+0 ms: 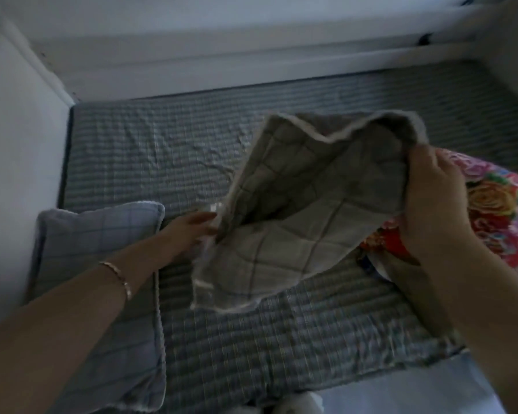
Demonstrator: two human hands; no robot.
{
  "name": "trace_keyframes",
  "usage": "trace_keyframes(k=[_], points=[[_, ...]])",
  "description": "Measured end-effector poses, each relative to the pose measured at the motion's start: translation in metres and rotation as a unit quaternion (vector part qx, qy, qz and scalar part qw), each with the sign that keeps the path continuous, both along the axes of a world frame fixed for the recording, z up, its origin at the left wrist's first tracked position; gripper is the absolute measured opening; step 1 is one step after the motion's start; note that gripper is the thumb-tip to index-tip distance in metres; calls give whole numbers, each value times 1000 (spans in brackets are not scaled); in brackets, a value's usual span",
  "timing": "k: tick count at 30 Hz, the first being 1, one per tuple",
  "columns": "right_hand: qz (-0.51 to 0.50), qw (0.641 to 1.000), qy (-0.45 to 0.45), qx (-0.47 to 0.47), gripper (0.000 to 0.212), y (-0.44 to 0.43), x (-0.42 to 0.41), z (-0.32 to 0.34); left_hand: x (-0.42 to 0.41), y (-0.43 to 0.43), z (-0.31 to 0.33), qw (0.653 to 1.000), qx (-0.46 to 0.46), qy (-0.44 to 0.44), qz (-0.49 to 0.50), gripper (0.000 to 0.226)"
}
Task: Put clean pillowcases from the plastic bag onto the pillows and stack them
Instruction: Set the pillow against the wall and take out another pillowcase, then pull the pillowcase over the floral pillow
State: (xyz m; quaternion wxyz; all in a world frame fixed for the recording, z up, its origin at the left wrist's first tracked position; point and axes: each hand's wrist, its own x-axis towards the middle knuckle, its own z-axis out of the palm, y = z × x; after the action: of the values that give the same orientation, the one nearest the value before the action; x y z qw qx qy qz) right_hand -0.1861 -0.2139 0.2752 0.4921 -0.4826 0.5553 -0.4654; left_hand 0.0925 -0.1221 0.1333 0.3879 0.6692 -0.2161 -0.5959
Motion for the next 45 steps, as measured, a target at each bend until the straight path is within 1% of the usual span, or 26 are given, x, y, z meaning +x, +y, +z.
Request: trace_keyframes(k=[2,3,5,7,9,12,14,16,17,18,19,20,23,25,26,27,29,31,32,34,36,38,40,42,43,45], points=[[78,994,41,61,33,4,4,6,-28,4,33,995,-54,85,11,31],[128,986,71,78,36,11,11,5,-44,6,50,994,-79,64,-31,51],[215,967,81,107,30,25,24,8,-72,11,68,983,-127,-43,-127,107],[300,938,60,163,24,35,32,21,-92,12,76,953,-195,-119,-199,127],[386,902,50,186,19,40,33,35,-101,15,83,929,-257,-123,-236,130],[524,832,97,155,22,41,28,57,-111,19,94,939,-226,-81,-245,103],[562,795,197,116,30,38,20,67,-115,21,99,939,-202,-108,-256,56],[554,744,372,31,29,30,8,71,-109,21,110,901,-198,-247,-296,29],[530,719,449,-22,27,24,1,73,-101,21,114,866,-192,-331,-321,26],[498,712,492,-59,27,17,-9,75,-92,19,118,828,-180,-410,-338,23],[458,724,510,-70,30,11,-19,79,-81,18,120,799,-164,-466,-343,21],[417,745,517,-63,34,4,-29,80,-72,17,122,786,-144,-491,-346,22],[303,791,529,-53,47,-17,-56,73,-61,15,125,814,-95,-440,-366,21],[239,826,501,-94,27,-21,-64,61,-73,12,128,853,-57,-386,-347,26],[187,845,488,-113,21,-20,-66,53,-84,8,129,887,-46,-350,-297,25],[130,855,489,-108,25,-15,-64,47,-93,4,130,929,-31,-295,-219,22],[67,846,527,-49,52,4,-55,34,-111,-3,137,993,25,-100,-49,20],[134,865,484,-10,72,34,-37,25,-128,-9,154,995,40,82,32,33],[200,896,396,10,70,49,-27,19,-139,-11,162,990,25,133,43,39],[301,920,232,90,58,78,-7,9,-160,-15,178,982,-15,185,36,33],[305,924,207,101,42,89,2,-13,-174,-19,192,975,-43,210,52,22],[229,944,205,120,13,82,-2,-16,-177,-23,199,964,-100,236,66,22],[171,954,158,188,18,72,-12,-9,-171,-25,198,961,-176,203,66,22],[184,954,99,217,30,64,-23,4,-154,-24,190,966,-247,63,34,42],[196,951,102,218,33,62,-26,11,-144,-21,183,961,-275,-37,-2,52],[211,936,208,189,30,53,-27,18,-131,-15,171,927,-306,-201,-78,65]])
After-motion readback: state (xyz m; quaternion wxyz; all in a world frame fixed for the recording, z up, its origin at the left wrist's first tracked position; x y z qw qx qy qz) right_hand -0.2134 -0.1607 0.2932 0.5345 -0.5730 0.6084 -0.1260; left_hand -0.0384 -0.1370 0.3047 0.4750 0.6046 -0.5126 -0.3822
